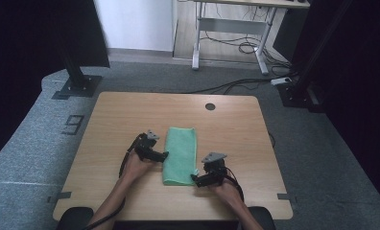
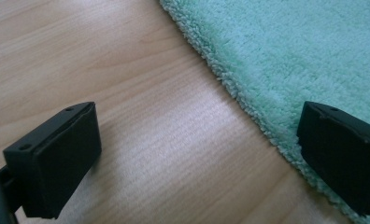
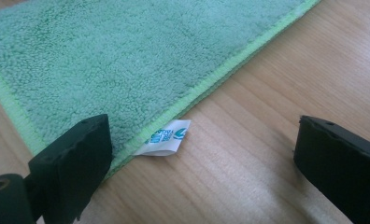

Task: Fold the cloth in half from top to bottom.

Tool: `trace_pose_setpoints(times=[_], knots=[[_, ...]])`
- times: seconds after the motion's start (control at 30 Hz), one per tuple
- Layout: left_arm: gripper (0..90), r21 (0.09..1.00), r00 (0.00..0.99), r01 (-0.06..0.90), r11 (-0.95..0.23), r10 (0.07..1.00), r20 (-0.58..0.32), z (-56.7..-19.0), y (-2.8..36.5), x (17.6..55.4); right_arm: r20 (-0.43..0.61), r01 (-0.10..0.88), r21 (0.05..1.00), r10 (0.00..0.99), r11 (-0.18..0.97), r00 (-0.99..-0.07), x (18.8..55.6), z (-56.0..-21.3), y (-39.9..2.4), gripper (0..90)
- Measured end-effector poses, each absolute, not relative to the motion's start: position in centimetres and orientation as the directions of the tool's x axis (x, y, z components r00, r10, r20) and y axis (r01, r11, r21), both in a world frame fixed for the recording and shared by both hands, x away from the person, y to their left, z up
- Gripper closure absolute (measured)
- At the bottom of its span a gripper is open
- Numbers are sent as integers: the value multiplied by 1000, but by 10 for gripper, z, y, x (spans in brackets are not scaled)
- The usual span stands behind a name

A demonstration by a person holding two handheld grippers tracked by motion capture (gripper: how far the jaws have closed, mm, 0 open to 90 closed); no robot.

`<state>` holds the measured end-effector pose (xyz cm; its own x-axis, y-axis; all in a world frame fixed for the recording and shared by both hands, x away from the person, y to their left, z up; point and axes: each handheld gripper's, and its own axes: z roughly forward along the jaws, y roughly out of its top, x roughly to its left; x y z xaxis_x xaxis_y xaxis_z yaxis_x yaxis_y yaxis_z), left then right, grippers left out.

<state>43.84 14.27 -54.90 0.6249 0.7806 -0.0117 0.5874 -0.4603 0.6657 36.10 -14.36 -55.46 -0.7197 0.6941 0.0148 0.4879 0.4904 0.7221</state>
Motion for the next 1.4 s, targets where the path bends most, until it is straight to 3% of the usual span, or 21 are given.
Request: trace_pose_setpoints(times=[0.9, 1.27, 1.4], knots=[[2, 665, 653, 572, -480, 758, -14, -549, 150, 390, 14, 470, 719, 665, 512, -746, 311, -554, -137, 48], [2, 665, 645, 577, -473, 764, -16, -549, 150, 389, 64, 510, 711, 678, 484, -732, 348, -534, -147, 50], [2, 665, 645, 577, -473, 764, -16, -549, 150, 390, 66, 507, 708, 669, 491, -740, 368, -527, -145, 99]])
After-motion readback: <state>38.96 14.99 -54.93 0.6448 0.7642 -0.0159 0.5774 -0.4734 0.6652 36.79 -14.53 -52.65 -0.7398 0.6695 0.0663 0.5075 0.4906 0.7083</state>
